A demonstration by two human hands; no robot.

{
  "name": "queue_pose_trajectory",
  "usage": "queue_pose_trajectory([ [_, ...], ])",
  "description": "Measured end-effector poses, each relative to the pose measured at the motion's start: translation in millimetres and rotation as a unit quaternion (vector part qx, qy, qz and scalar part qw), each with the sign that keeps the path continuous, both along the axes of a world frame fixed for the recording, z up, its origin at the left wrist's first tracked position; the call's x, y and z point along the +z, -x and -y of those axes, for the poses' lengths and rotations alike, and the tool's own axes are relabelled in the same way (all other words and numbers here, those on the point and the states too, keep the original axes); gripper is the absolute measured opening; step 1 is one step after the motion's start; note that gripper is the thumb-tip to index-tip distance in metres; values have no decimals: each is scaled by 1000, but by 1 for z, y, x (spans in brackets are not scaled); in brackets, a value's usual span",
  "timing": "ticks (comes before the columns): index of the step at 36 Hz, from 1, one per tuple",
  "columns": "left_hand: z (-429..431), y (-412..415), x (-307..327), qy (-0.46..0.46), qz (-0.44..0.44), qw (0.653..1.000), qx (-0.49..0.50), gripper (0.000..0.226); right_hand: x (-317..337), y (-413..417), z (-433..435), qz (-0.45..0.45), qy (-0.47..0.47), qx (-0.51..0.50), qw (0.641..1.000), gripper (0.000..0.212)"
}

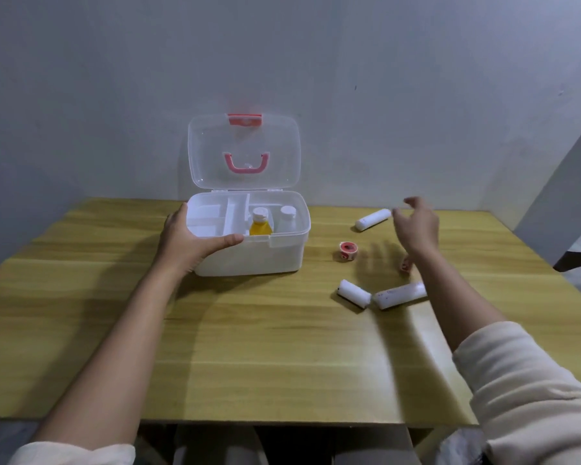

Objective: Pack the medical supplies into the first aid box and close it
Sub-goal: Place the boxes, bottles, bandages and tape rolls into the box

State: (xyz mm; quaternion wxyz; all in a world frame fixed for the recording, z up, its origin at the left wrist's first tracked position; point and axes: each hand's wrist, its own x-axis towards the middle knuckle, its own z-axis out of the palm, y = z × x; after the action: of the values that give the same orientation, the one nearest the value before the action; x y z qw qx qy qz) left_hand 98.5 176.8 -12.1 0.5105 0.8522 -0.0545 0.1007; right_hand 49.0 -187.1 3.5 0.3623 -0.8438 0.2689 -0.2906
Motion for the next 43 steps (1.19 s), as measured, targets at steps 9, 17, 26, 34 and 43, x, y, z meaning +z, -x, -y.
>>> queue_pose_trajectory([
  [9, 1, -1, 4, -8, 2, 1000, 2, 114, -29, -23, 32, -253, -43, -88, 962, 67],
  [17, 5, 3, 3, -6, 11, 1000, 11, 103, -34, -66, 10, -249, -10, -38, 968, 75],
  [26, 5, 1, 2, -18, 26, 999, 20, 101, -37, -100, -7, -264, 28, 10, 964, 73],
  [34, 9, 12, 10, 0, 9, 1000, 9, 112, -40, -103, -9, -283, 118, 61, 950, 44],
  [43, 9, 14, 13, -1, -9, 1000, 19, 123, -22, -96, -15, -241, 69, 105, 962, 44],
])
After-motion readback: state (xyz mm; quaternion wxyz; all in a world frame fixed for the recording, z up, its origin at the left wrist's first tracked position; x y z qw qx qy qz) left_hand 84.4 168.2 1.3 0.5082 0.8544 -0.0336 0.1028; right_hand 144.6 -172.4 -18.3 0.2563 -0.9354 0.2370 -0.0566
